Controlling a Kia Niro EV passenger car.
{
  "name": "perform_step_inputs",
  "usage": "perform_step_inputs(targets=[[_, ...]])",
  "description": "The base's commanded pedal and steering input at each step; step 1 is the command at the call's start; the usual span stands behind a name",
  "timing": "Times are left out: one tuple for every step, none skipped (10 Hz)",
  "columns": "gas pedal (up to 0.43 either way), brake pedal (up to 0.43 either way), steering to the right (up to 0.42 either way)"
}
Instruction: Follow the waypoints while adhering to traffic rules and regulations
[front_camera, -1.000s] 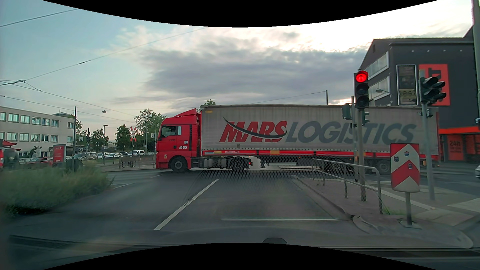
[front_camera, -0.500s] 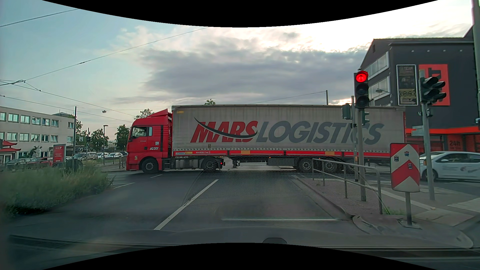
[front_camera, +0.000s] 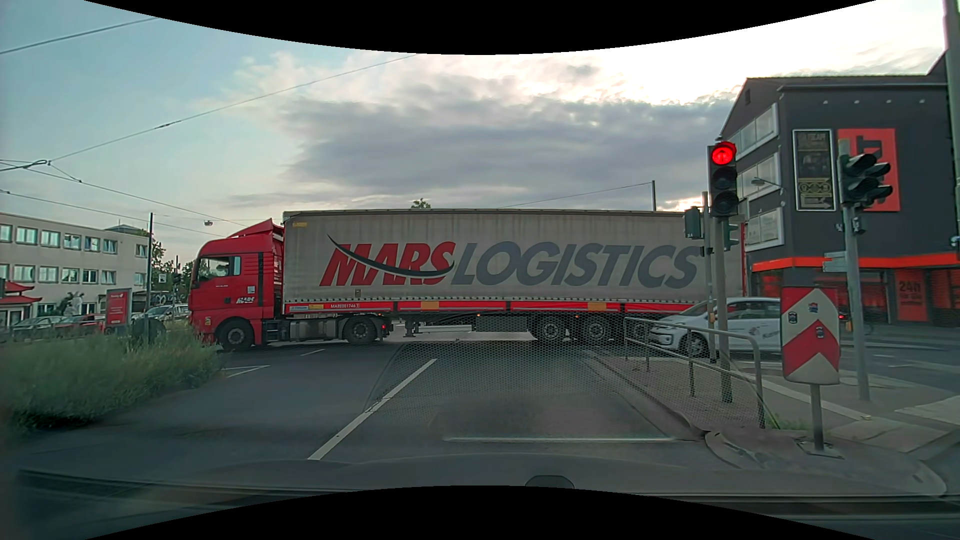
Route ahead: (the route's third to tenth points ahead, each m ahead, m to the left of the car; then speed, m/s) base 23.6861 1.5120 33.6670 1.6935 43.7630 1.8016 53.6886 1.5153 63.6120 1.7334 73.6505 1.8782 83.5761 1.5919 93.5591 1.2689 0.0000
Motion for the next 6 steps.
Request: perform_step_inputs(targets=[[0.000,0.268,-0.004],[0.000,0.268,-0.004],[0.000,0.268,-0.004],[0.000,0.262,-0.004],[0.000,0.268,-0.004],[0.000,0.268,-0.004]])
